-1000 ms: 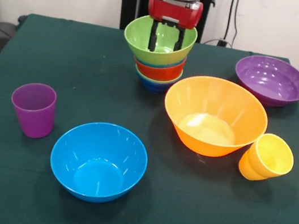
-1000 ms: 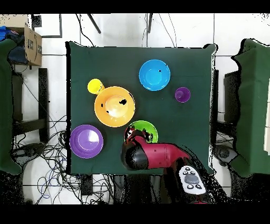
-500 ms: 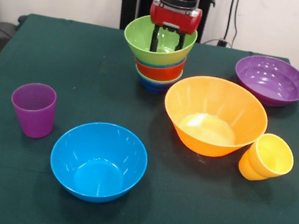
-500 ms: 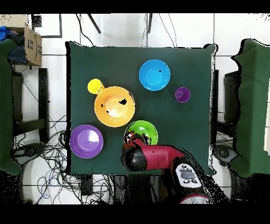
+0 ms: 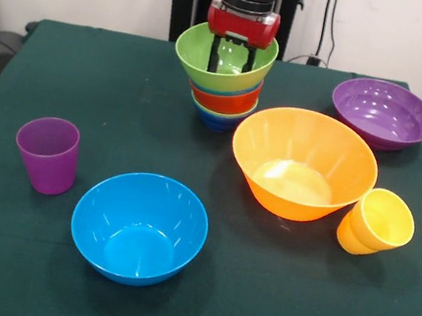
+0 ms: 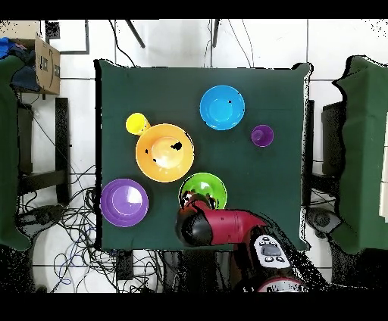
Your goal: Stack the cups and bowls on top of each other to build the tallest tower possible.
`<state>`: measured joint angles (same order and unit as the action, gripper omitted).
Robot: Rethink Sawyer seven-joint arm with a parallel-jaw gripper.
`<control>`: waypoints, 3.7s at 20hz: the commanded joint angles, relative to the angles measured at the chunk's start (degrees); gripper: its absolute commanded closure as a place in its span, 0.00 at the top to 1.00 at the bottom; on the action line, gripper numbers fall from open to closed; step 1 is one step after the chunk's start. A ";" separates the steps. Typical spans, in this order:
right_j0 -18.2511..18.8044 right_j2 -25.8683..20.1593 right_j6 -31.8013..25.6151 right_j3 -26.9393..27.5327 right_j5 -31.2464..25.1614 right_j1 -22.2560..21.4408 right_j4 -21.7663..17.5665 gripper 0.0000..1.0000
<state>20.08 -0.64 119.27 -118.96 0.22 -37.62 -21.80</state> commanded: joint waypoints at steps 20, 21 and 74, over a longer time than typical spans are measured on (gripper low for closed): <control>-0.12 -4.05 6.52 1.08 8.06 4.23 -0.18 1.00; -0.03 -4.15 6.48 1.04 7.88 4.13 -0.18 1.00; 4.47 -17.60 0.27 4.47 -28.35 -17.45 10.20 1.00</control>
<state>26.82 -14.17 119.27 -118.44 -21.00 -57.41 -13.08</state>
